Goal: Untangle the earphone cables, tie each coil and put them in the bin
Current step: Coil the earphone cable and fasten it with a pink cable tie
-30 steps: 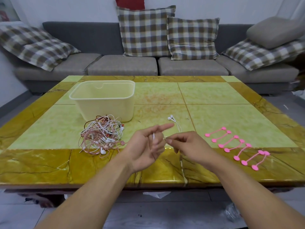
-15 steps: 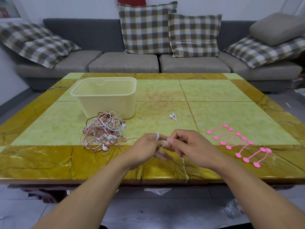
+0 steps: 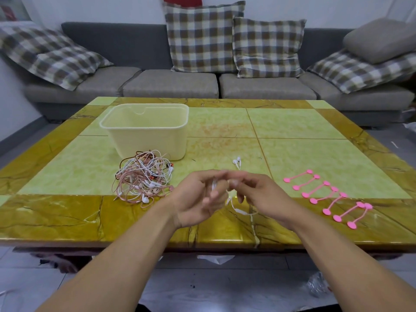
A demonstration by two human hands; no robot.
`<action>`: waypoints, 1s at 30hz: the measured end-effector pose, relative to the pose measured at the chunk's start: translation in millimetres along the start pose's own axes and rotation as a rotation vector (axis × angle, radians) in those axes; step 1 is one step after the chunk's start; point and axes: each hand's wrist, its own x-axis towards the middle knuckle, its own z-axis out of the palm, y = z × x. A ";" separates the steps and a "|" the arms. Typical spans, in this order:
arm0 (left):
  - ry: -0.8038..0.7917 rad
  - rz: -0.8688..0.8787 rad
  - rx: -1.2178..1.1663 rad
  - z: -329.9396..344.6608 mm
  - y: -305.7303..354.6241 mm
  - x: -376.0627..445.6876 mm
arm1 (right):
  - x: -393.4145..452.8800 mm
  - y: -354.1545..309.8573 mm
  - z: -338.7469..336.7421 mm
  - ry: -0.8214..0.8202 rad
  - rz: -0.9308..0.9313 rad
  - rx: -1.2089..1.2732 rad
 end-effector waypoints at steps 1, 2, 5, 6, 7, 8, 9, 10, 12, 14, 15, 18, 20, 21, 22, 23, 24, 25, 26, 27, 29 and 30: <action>0.080 0.062 -0.041 0.5 -0.4 1.0 | -0.7 0.9 2.3 -0.054 0.028 -0.051; 0.154 0.124 -0.081 -0.7 -1.6 2.3 | -1.0 2.8 5.5 -0.107 0.050 -0.112; 0.283 0.323 -0.228 -6.4 -4.6 7.0 | -2.0 3.6 11.2 -0.226 0.052 -0.257; 0.325 0.378 -0.235 -9.1 -5.1 9.4 | -2.5 2.9 12.2 -0.257 0.042 -0.281; 0.380 0.422 -0.193 -12.2 -5.9 11.4 | -3.9 1.3 12.9 -0.285 0.029 -0.300; 0.442 0.451 -0.097 -16.6 -7.2 13.5 | -6.0 -0.5 13.3 -0.300 0.014 -0.308; 0.492 0.462 0.048 -18.9 -8.4 14.4 | -8.1 -2.7 12.9 -0.298 -0.002 -0.300; 0.535 0.452 0.228 -21.5 -10.7 15.1 | -9.4 -4.5 11.6 -0.281 -0.019 -0.280; 0.564 0.389 0.612 -22.8 -16.3 14.1 | -11.1 -9.0 6.4 -0.230 -0.051 -0.232; 0.548 0.279 0.901 -19.2 -20.1 10.7 | -11.7 -10.9 -1.1 -0.172 -0.079 -0.192; 0.511 0.209 0.952 -15.4 -20.8 8.9 | -12.0 -11.1 -4.6 -0.138 -0.084 -0.176; 0.362 0.009 0.947 -3.6 -18.1 4.3 | -12.2 -9.1 -11.7 -0.008 -0.094 -0.152; 0.252 -0.068 0.820 0.7 -15.0 3.3 | -10.5 -7.2 -13.0 0.088 -0.111 -0.126; 0.186 -0.097 0.706 1.9 -13.7 3.0 | -8.8 -5.9 -13.6 0.120 -0.116 -0.105; 0.120 -0.121 0.585 2.6 -12.2 2.6 | -7.6 -5.0 -13.6 0.137 -0.117 -0.075; 0.069 -0.135 0.457 3.6 -10.1 2.0 | -6.4 -4.7 -13.6 0.142 -0.117 -0.046; 0.033 -0.137 0.329 4.2 -8.4 1.1 | -5.9 -4.2 -12.9 0.143 -0.107 -0.018; 0.014 -0.118 0.198 5.4 -7.0 -0.4 | -5.9 -4.7 -12.1 0.137 -0.101 0.004; 0.020 -0.081 0.078 7.0 -5.9 -1.1 | -6.0 -5.6 -10.5 0.125 -0.090 0.009; 0.051 -0.035 -0.030 8.8 -4.8 -0.9 | -6.2 -6.3 -7.9 0.101 -0.079 -0.014; 0.173 0.086 -0.183 12.5 -3.4 0.5 | -6.3 -4.5 -0.5 0.015 -0.054 -0.140; 0.243 0.154 -0.230 12.4 -3.4 1.8 | -6.7 -3.4 3.5 -0.040 -0.043 -0.220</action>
